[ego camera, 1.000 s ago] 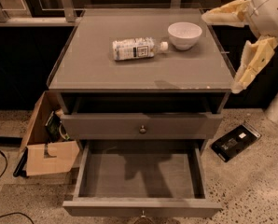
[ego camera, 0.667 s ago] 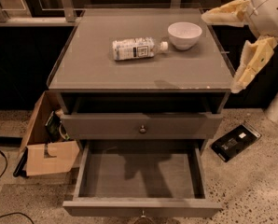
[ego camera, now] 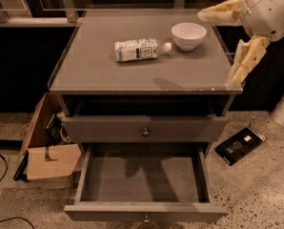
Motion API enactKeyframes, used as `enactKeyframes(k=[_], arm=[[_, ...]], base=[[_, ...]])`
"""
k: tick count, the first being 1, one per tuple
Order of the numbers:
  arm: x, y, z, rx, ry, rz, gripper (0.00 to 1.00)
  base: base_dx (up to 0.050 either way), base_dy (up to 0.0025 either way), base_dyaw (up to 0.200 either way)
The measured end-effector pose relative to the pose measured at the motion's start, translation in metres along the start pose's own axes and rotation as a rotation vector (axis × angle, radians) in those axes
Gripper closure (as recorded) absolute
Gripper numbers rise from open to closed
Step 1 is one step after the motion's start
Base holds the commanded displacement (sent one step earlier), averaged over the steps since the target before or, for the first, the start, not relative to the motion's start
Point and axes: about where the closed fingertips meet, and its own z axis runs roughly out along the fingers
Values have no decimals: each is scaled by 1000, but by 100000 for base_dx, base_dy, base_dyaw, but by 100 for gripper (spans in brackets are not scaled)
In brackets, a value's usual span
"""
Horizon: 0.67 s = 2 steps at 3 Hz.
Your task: Place blue plastic bottle into middle drawer
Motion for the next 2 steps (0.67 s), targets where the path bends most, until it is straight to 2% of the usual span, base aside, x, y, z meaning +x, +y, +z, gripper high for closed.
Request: enactKeyframes(k=[1,2], arm=[[14,-28,19,-2,-11,-19,0],[25,-47,33,2,-7,-18,0]], base=[[0,0,0],[0,0,0]])
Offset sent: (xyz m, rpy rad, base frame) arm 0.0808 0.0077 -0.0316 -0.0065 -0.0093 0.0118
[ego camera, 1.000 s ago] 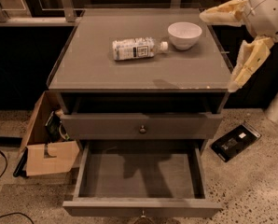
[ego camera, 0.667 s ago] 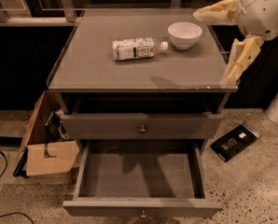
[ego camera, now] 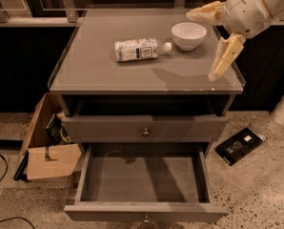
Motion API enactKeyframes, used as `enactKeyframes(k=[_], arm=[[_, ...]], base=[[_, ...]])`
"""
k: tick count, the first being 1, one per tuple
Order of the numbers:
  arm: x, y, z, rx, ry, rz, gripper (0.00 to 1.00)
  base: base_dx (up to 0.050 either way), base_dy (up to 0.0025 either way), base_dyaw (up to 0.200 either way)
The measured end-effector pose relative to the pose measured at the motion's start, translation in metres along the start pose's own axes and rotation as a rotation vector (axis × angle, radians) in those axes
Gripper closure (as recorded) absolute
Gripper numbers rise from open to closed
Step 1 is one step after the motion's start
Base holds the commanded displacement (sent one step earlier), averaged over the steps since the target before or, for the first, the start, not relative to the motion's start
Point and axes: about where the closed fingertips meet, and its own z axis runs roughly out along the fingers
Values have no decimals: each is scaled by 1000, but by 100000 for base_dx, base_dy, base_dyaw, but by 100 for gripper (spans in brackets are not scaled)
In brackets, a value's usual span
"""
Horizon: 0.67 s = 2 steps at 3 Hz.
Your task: Place blue plastic bottle into middle drawer
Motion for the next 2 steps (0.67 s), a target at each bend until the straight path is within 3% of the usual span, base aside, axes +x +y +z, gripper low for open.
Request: enactKeyframes(k=[1,2], arm=[[12,-20,24,-19,22,8,0],[5,-60,51,1,50,-13,0]], base=[[0,0,0],[0,0,0]])
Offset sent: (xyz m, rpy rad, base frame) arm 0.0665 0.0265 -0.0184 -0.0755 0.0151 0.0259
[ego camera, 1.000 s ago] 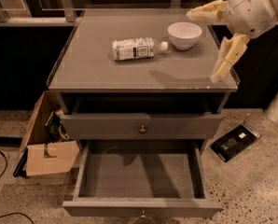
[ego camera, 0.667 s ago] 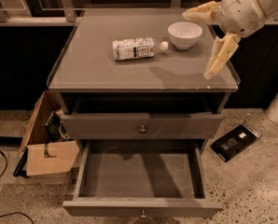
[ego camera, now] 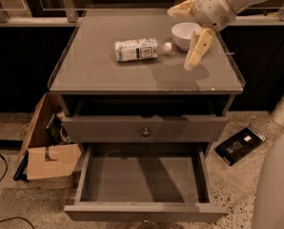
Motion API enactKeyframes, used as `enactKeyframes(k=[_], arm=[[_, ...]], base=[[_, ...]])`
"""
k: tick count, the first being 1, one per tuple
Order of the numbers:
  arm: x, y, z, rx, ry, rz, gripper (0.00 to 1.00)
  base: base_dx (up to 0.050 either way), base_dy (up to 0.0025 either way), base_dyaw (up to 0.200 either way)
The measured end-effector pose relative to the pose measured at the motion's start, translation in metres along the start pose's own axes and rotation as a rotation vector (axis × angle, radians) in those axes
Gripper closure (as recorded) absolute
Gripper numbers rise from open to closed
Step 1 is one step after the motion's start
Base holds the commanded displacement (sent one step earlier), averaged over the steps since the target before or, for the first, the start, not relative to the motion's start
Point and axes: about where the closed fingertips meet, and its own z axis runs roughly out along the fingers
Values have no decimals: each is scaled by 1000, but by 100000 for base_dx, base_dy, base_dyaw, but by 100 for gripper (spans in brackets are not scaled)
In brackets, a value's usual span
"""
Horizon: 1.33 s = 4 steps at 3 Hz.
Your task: Place blue plastic bottle into middle drawer
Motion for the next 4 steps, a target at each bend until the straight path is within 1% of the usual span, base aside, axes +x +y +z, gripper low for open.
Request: enactKeyframes(k=[1,2,3,4], arm=[[0,0,0,0,0,0,0],[2,-1,6,19,-82,-6,0],[3,-14,12,80,-123,-17,0],[6,-31,28,103,-130,-27,0]], base=[[0,0,0],[0,0,0],[0,0,0],[0,0,0]])
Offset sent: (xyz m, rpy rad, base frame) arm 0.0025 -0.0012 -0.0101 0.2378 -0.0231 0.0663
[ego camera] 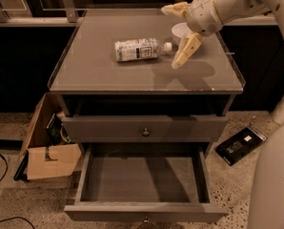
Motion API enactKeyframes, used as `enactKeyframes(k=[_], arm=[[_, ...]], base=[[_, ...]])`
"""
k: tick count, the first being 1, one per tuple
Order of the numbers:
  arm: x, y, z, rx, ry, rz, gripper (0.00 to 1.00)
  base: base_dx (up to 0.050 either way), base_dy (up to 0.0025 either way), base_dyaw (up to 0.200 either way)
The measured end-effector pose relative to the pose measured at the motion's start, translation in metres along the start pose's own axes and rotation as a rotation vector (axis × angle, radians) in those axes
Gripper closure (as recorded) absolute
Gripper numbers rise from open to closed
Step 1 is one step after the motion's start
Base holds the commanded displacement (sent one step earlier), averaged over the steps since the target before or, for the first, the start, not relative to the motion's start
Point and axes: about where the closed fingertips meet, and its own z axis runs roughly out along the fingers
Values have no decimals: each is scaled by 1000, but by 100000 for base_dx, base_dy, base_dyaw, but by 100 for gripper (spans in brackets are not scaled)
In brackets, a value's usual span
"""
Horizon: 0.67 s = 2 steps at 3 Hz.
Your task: Place blue plastic bottle into middle drawer
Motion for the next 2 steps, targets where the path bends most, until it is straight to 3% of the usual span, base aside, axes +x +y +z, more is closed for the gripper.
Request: enactKeyframes(k=[2], arm=[[0,-34,27,17,70,-35,0]], base=[[0,0,0]])
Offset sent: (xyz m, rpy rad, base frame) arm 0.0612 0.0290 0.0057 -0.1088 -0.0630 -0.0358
